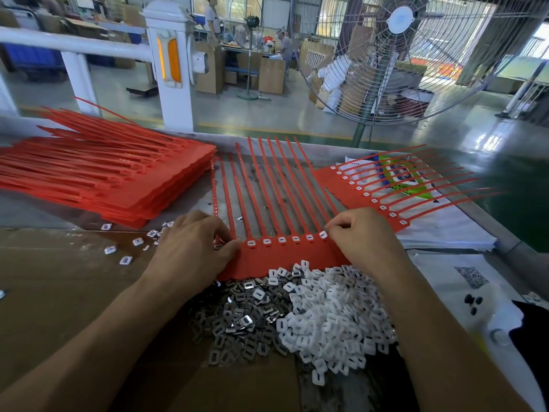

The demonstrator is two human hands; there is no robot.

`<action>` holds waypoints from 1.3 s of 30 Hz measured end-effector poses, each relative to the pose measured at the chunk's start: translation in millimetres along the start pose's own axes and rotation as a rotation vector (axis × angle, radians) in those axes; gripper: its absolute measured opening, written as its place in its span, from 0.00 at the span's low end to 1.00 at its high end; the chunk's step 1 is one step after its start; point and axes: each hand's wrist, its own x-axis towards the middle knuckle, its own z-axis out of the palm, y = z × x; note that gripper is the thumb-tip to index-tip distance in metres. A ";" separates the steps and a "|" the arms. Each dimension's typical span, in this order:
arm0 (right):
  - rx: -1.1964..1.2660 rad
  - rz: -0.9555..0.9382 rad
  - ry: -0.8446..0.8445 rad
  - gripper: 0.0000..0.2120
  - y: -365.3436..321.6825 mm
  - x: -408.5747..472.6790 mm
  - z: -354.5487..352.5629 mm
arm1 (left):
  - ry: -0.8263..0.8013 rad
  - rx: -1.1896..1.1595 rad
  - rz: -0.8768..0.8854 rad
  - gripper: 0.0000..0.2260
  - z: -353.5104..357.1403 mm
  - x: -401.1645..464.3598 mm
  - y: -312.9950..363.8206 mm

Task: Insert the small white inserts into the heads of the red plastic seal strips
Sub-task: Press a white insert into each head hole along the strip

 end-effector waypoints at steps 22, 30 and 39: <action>-0.116 -0.012 -0.132 0.13 -13.7 -10.2 -1.9 | 0.008 -0.001 0.018 0.07 0.6 0.8 -0.4; -0.145 -0.035 -0.139 0.13 -14.9 -11.3 -0.7 | 0.007 0.001 0.023 0.07 2.0 1.8 -2.8; -0.181 -0.032 -0.146 0.13 -17.9 -12.9 -0.5 | 0.009 -0.006 0.014 0.06 2.8 1.5 -3.1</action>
